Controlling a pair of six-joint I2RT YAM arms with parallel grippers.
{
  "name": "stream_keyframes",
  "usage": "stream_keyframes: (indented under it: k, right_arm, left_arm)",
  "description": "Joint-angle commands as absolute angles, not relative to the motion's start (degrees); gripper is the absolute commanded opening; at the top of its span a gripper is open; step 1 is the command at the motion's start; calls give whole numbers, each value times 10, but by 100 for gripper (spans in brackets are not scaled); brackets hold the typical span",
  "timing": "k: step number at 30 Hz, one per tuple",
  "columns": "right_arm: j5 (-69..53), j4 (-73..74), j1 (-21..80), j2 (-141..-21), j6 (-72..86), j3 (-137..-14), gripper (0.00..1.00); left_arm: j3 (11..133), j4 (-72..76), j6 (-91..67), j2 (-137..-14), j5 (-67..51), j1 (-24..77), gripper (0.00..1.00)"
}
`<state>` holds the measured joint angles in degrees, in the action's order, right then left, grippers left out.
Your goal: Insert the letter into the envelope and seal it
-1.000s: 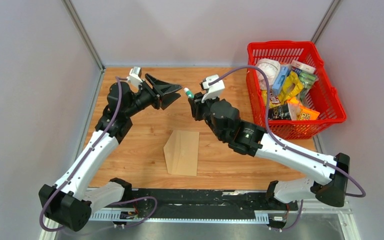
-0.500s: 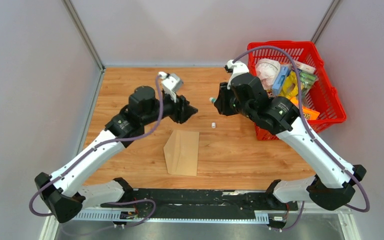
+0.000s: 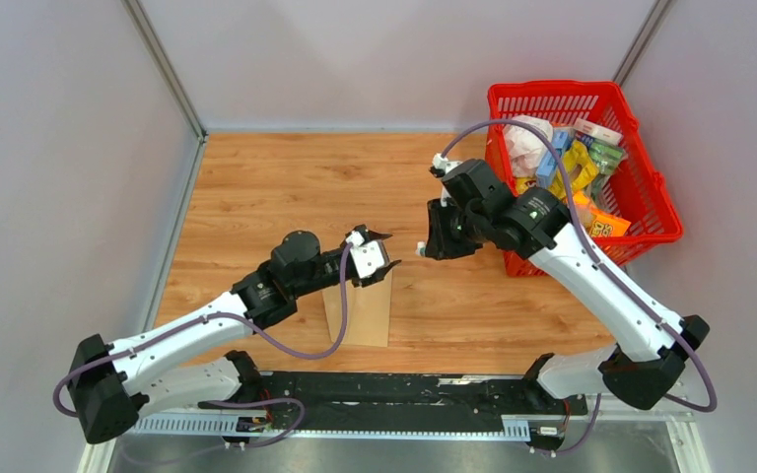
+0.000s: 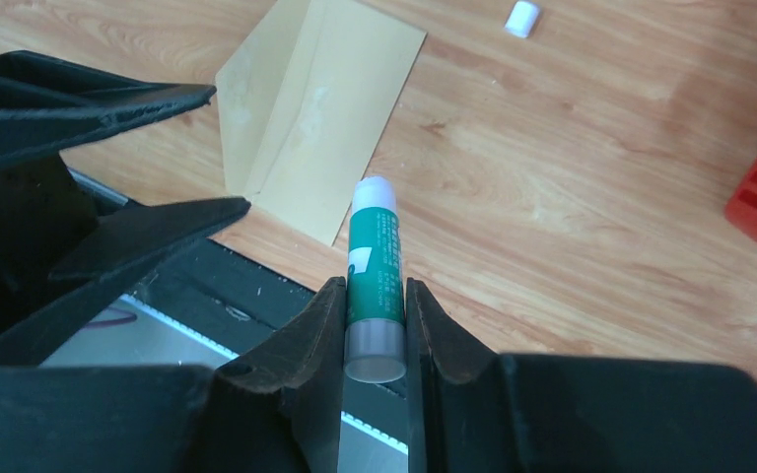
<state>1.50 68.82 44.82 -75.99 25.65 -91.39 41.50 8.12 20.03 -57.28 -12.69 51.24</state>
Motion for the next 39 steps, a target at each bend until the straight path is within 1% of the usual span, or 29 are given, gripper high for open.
stream_keyframes:
  k: [1, 6, 16, 29, 36, 39]
  right_arm:
    - [-37, 676, 447, -780, 262, -915, 0]
    - [-25, 673, 447, -806, 264, -938, 0]
    - [-58, 671, 446, -831, 268, -964, 0]
    - [-93, 666, 446, -841, 275, -970, 0]
    - [-102, 660, 447, -838, 279, -966, 0]
    - [-102, 660, 447, -838, 280, -968, 0]
  left_arm:
    - [413, 154, 262, -566, -136, 540, 59]
    - [417, 118, 274, -577, -133, 558, 59]
    - [411, 97, 285, -599, -136, 559, 62]
    - [403, 156, 251, -627, -119, 559, 63]
    - [399, 164, 239, -629, -115, 560, 61]
    - [398, 167, 234, -632, -113, 559, 57]
